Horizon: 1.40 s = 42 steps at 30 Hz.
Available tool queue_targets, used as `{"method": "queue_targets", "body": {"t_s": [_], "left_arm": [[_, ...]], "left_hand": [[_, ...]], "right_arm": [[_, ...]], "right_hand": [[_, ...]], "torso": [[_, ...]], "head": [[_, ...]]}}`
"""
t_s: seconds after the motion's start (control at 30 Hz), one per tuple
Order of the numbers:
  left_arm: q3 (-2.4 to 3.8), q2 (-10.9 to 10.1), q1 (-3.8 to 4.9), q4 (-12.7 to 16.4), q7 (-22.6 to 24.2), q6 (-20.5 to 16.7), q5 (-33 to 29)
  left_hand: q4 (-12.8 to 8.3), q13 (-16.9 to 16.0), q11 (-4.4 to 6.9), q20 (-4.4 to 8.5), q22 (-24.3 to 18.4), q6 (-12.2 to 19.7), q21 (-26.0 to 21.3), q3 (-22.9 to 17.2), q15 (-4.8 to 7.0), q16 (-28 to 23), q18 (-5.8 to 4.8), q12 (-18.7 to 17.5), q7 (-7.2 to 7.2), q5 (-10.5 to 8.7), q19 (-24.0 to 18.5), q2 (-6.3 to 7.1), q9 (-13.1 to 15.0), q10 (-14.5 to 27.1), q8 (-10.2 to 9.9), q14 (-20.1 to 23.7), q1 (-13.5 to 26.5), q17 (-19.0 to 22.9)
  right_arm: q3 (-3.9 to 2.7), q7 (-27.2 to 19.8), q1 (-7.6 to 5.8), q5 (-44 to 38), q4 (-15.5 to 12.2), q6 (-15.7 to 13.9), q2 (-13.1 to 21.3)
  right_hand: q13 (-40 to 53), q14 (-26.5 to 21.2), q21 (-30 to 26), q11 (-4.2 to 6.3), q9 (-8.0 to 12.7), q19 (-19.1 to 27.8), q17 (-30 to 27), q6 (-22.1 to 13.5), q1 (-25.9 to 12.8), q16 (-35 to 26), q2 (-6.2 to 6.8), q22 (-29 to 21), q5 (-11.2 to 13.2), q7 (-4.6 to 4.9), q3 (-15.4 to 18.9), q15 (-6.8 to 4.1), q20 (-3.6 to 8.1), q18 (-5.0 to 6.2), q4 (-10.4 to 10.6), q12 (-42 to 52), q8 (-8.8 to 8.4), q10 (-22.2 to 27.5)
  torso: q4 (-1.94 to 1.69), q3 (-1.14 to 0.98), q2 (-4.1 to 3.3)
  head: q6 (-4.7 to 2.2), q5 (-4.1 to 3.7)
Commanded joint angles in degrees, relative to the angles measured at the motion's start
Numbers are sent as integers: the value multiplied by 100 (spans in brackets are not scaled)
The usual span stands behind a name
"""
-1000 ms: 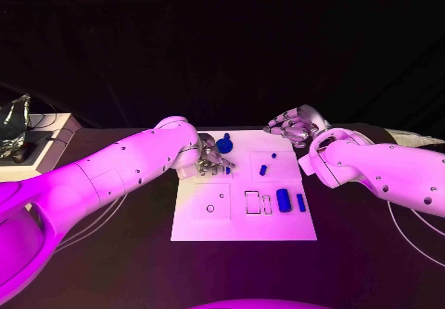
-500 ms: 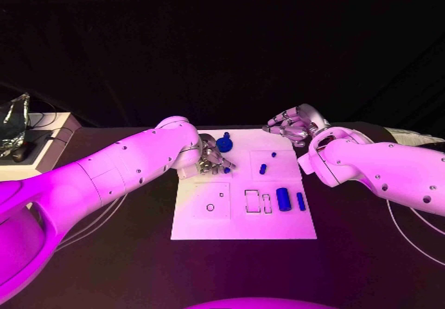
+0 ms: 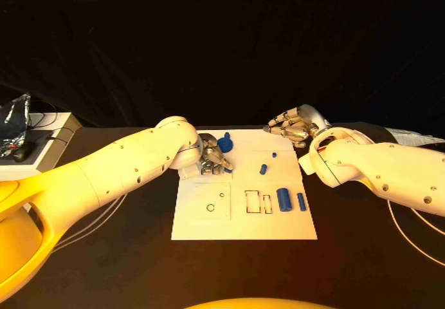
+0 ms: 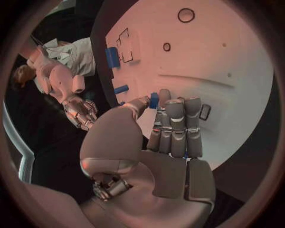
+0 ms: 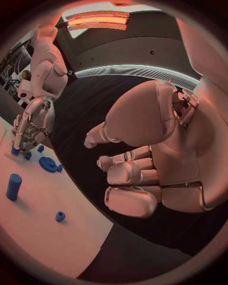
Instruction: Assemble the parts on the task board
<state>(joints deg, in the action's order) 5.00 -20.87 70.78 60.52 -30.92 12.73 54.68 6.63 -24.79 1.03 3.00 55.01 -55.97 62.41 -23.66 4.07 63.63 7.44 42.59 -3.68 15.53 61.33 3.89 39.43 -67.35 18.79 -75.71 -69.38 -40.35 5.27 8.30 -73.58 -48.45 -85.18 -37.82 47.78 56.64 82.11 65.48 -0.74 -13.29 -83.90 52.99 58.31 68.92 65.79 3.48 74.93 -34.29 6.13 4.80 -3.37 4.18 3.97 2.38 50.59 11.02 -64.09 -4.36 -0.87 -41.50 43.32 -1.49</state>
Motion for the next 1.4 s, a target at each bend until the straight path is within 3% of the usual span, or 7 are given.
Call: {"method": "queue_targets", "body": {"t_s": [0.03, 0.27, 0.43, 0.73, 0.83, 0.9, 1.4], "left_arm": [[-2, -28, -9, 44, 75, -19, -136], [1, -164, -12, 188, 55, -60, -186], [7, -304, -11, 338, -4, -125, -291], [24, -547, -9, 548, -65, -323, -291], [26, -610, -8, 594, -71, -449, -172], [27, -638, -9, 621, -95, -545, -77], [-7, -584, -11, 588, -313, -829, 217]], "left_hand": [[-795, 2, 9, 1, 6, 38, 24, -819, 12, 38, -52, -12, -1, 42, -38, -21, 264, -5, 43, 45, 94, -3], [-1012, 23, 25, 14, 67, 7, 77, -998, 23, 42, -44, -19, 2, 173, 1, -26, 389, -51, 60, 15, 253, 13], [-1068, 44, 83, 67, 105, -79, 118, -1067, 70, 121, -64, -21, 75, 568, 74, 81, 548, -182, 173, -97, 410, -96], [-1131, 87, 189, 186, 290, -287, 277, -1188, 158, 308, -151, -46, 207, 911, 344, 238, 791, -481, 255, -348, 635, -571], [-1141, 120, 239, 244, 450, -416, 415, -1101, 197, 383, -192, -64, 262, 1303, 514, 299, 832, -635, 247, -399, 674, -753], [-1154, 153, 257, 284, 505, -473, 458, -1058, 212, 399, -218, -107, 276, 1393, 569, 306, 845, -696, 193, -408, 672, -823], [-1188, 528, 310, 332, 719, -682, 489, -1150, 259, 293, -258, -114, 342, 1425, 707, 287, 1300, -924, -42, -459, 777, -942]], "right_arm": [[-4, -9, -2, -62, 3, 90, -1], [-4, -10, -2, -63, 10, 107, 3], [-4, -12, -1, -63, 10, 114, 15], [-4, -67, -1, -40, 27, 114, 37], [-4, -99, -2, -28, 39, 111, 47], [-4, -114, -2, -23, 46, 113, 54], [-4, -136, -9, -18, 37, 107, 65]], "right_hand": [[9, -7, -10, 17, -6, -162, -1, 22, -38, -35, -24, 892, 26, 23, -2, -20, 16, 13, 28, -20, -40, 30], [8, -7, -15, 15, -1, -160, -2, 21, -38, -37, -33, 890, 15, 27, -1, -18, 15, 15, 21, -22, -58, 33], [6, -7, -23, 14, 2, -159, -3, 19, -36, -39, -38, 888, 15, 29, -1, -17, 14, 16, 16, -26, -69, 36], [-4, -12, -41, 6, 16, -154, -17, 6, -34, -53, -34, 885, 14, 42, 5, -13, 11, 19, -1, -44, -111, 51], [-16, -14, -59, 0, 29, -150, -25, -5, -33, -62, -35, 881, 16, 50, 4, -8, 6, 22, -7, -59, -140, 62], [-37, -14, -71, -2, 47, -149, -26, 11, -35, -68, -34, 879, 12, 55, 6, -5, 2, 25, -18, -85, -183, 74], [-53, -13, -81, -2, 57, -147, -28, 24, -37, -74, -35, 877, 9, 55, 6, -5, 1, 27, -24, -104, -216, 76]], "torso": [[-5, 2, 6], [-10, -1, 14], [-15, -8, 14], [-35, -20, 30], [-33, -16, 25], [-31, -16, 25], [-21, -12, 12]], "head": [[5, -3], [-10, 13], [-24, 36], [-1, 42], [-5, 48], [1, 55], [35, 79]]}}
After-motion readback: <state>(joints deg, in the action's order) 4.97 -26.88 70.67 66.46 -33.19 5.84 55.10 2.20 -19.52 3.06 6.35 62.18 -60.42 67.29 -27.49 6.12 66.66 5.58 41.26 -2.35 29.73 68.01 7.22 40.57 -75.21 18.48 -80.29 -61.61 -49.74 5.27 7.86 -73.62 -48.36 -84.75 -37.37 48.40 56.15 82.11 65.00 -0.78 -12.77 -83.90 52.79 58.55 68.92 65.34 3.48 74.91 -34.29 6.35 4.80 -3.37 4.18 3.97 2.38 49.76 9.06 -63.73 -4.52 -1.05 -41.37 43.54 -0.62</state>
